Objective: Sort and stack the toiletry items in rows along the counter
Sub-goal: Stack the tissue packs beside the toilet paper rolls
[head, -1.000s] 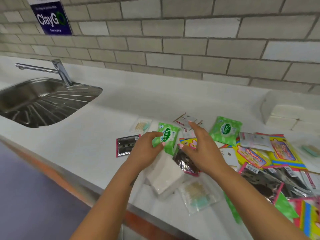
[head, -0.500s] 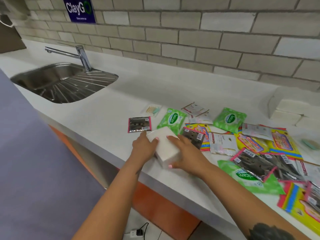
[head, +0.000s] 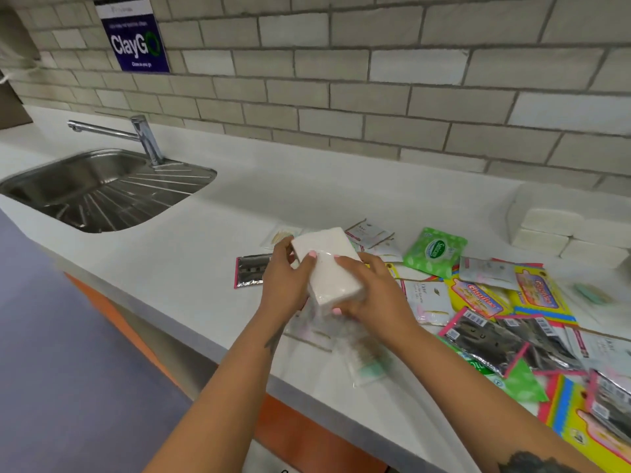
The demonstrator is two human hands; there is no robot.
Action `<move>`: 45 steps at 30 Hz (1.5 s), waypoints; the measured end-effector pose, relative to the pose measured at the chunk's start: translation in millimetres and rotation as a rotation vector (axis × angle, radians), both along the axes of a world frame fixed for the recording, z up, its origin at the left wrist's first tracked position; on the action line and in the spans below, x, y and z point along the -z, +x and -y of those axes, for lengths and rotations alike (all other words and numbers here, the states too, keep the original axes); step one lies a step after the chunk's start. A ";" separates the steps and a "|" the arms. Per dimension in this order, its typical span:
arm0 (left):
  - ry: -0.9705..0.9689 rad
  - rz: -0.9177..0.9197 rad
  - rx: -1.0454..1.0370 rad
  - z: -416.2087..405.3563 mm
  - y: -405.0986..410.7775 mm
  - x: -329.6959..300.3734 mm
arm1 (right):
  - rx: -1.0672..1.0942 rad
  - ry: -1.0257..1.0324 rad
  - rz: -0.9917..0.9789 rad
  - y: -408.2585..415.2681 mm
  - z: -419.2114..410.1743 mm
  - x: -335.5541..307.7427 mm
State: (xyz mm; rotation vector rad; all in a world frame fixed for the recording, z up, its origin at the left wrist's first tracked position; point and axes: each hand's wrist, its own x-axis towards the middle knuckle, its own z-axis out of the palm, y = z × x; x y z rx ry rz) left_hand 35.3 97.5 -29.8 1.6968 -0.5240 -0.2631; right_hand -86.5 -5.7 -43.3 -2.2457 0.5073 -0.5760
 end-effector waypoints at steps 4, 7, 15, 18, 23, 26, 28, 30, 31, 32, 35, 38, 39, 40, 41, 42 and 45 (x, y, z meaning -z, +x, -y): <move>-0.044 0.020 0.196 34.5 -3.0 -12.3 | 0.094 0.001 0.070 -6.7 26.2 -15.8; -0.020 0.047 0.293 62.9 -6.0 -21.2 | 0.145 -0.014 0.094 -12.6 48.9 -26.5; -0.042 0.132 0.600 146.3 -19.2 -38.9 | 0.345 -0.027 0.127 -39.8 113.9 -43.0; -0.003 0.184 0.755 173.8 -29.6 -35.0 | 0.424 -0.054 0.111 -59.0 133.9 -46.5; 0.156 0.418 0.859 223.0 -51.1 -35.2 | 0.528 -0.089 0.059 -93.0 167.9 -50.2; 0.195 0.486 0.873 254.3 -63.0 -40.7 | 0.584 -0.130 0.003 -110.9 192.0 -54.3; 0.221 0.503 0.876 276.5 -71.9 -44.9 | 0.591 -0.136 -0.048 -123.4 210.3 -58.9; 0.232 0.507 0.893 300.2 -81.5 -49.9 | 0.587 -0.137 -0.081 -134.7 231.6 -64.8; 0.229 0.501 0.907 313.4 -85.5 -52.3 | 0.592 -0.139 -0.085 -139.6 243.4 -67.8; 0.215 0.506 0.920 326.3 -89.9 -55.3 | 0.601 -0.143 -0.079 -144.1 255.6 -70.5; 0.165 0.556 0.932 365.7 -102.5 -62.7 | 0.644 -0.149 -0.040 -157.0 291.7 -77.8; 0.153 0.561 0.939 403.8 -111.8 -64.8 | 0.649 -0.172 -0.026 -168.5 324.8 -80.7; 0.154 0.558 0.946 416.1 -113.9 -63.1 | 0.654 -0.173 -0.024 -171.4 335.3 -80.7; 0.158 0.555 0.949 427.6 -116.2 -60.8 | 0.661 -0.166 -0.024 -174.0 345.1 -80.2; 0.162 0.548 0.947 439.0 -118.0 -57.1 | 0.669 -0.152 -0.028 -176.0 354.4 -79.3; 0.158 0.538 0.946 448.7 -120.0 -53.7 | 0.677 -0.132 -0.036 -177.5 362.7 -77.7; 0.178 0.486 0.945 468.6 -124.7 -43.0 | 0.679 -0.075 -0.052 -179.1 383.6 -69.1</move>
